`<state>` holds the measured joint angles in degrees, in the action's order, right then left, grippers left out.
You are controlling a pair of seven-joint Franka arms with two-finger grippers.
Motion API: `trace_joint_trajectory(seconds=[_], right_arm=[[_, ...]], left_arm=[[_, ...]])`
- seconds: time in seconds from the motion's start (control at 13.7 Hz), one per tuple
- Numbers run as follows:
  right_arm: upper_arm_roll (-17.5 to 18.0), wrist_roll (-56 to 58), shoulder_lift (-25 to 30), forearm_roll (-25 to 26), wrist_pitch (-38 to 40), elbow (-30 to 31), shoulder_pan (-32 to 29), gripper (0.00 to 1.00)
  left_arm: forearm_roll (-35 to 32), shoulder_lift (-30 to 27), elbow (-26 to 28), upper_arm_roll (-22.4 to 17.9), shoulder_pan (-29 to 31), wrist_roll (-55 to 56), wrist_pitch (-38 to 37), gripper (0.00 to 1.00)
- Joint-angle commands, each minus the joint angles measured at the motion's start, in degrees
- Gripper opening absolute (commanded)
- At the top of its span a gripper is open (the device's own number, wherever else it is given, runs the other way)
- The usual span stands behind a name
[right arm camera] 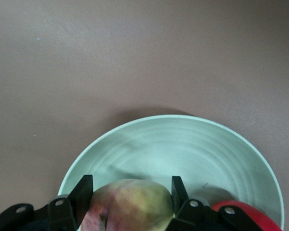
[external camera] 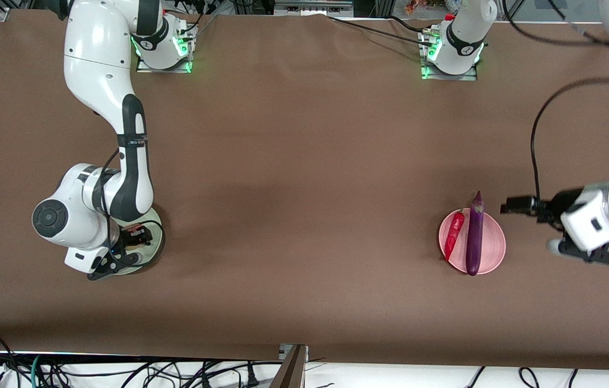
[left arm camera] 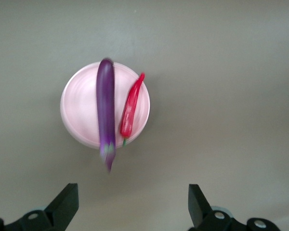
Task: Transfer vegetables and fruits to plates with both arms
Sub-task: 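Lower the peach onto the green plate while the left gripper withdraws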
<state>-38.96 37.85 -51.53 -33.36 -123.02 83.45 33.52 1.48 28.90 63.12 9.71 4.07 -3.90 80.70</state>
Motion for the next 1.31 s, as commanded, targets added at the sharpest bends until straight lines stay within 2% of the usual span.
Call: trace_joint_trajectory(seconds=[0.0,0.15,0.22,0.29,0.36,0.44,0.51,0.73,1.02,1.24], right_arm=[[0.4,-0.6,-0.4,-0.8,-2.1,0.7,-0.3,0.12],[1.7,-0.5,-0.6,-1.9,-3.0,1.3,-0.6,0.12],[2.0,-0.5,-0.6,-2.1,-3.0,1.2,-1.3,0.17],[2.0,-0.4,-0.6,-2.3,-2.9,1.2,-1.6,0.63],[2.0,0.0,-0.4,-2.4,-2.7,0.9,-1.6,1.00],[1.9,0.0,0.1,-2.4,-2.1,0.6,-1.6,1.00],[1.8,-0.1,1.0,-3.2,-1.6,0.5,-1.6,1.00],[1.3,-0.6,1.6,-7.4,6.1,-2.5,-2.5,1.00],[0.9,-2.9,4.2,-7.4,11.8,-3.9,-2.2,1.00],[1.1,-3.5,4.7,-7.4,13.1,-4.3,-2.1,1.00]], left_arm=[[-5.4,-6.8,3.8,-0.7,-4.0,8.3,-7.0,1.00],[-7.6,-12.3,9.8,-0.3,-5.0,12.1,-8.9,1.00],[-7.6,-15.9,15.0,-0.2,-4.9,12.3,-7.3,1.00],[-7.5,-20.7,21.8,-0.2,-4.8,12.8,-4.3,1.00],[-7.4,-26.0,29.2,-0.2,-4.3,13.1,-0.2,1.00],[-6.8,-30.5,35.9,-0.3,-4.0,13.1,3.6,1.00],[-6.3,-32.2,39.1,-0.4,-2.9,13.1,5.7,1.00],[-2.7,-32.2,39.0,-0.4,1.4,12.6,6.5,1.00],[-1.5,-31.5,35.3,-0.7,1.9,12.1,6.6,1.00],[-1.7,-26.2,27.3,-1.1,2.4,12.2,6.3,1.00]])
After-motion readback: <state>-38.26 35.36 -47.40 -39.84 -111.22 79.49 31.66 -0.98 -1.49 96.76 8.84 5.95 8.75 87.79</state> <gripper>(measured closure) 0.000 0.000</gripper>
